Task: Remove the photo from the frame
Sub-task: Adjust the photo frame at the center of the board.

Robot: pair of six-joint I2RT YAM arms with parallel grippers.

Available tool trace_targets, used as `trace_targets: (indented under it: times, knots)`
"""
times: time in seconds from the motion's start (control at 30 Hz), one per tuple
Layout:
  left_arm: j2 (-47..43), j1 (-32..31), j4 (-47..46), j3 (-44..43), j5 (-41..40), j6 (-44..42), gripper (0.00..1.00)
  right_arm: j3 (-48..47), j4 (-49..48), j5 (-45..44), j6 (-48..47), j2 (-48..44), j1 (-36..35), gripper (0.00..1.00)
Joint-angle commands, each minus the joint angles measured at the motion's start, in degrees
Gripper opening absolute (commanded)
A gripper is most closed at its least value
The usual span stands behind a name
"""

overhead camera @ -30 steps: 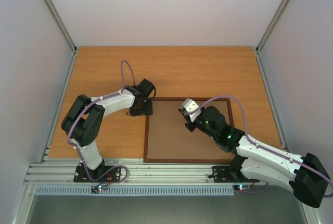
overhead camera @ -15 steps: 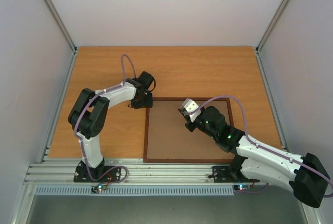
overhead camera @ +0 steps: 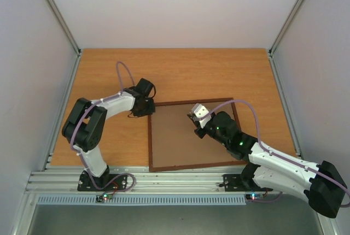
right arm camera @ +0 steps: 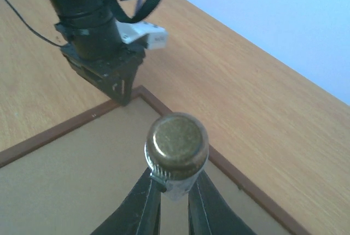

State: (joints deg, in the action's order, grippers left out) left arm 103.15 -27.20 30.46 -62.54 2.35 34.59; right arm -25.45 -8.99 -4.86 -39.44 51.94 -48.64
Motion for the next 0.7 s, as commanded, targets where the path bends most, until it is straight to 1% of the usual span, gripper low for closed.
trace_targets:
  times: [0.0,0.07,0.23,0.37,0.47,0.57,0.67]
  knots:
    - [-6.9,3.9,-3.4,8.6,-2.2,9.9,0.01,-0.7,-0.3,0.8,1.1,-1.2,0.0,0.01]
    - [-10.6,4.5,-4.9,12.6,-4.3,13.8,0.0,-0.7,-0.3,0.9,1.0,-1.5,0.0,0.01]
    - [-20.6,5.0,-9.0,22.8,-6.8,26.1,0.01,-0.6,-0.4,1.1,1.2,-1.8,0.0,0.01]
    - [-25.4,5.0,-12.2,29.2,-6.0,35.2,0.01,-0.4,-0.5,1.2,1.4,-2.3,0.0,0.01]
    - [-28.2,4.8,-17.3,34.8,-4.4,42.3,0.01,-0.3,-0.5,1.5,1.6,-3.0,0.0,0.01]
    - [-31.1,3.1,-17.9,37.4,-5.6,47.1,0.01,-0.2,-0.7,2.1,1.9,-3.1,0.0,0.01]
    - [-34.0,-1.2,-14.0,37.1,-9.7,49.4,0.04,-0.3,-1.0,2.9,2.2,-2.7,0.0,0.01]
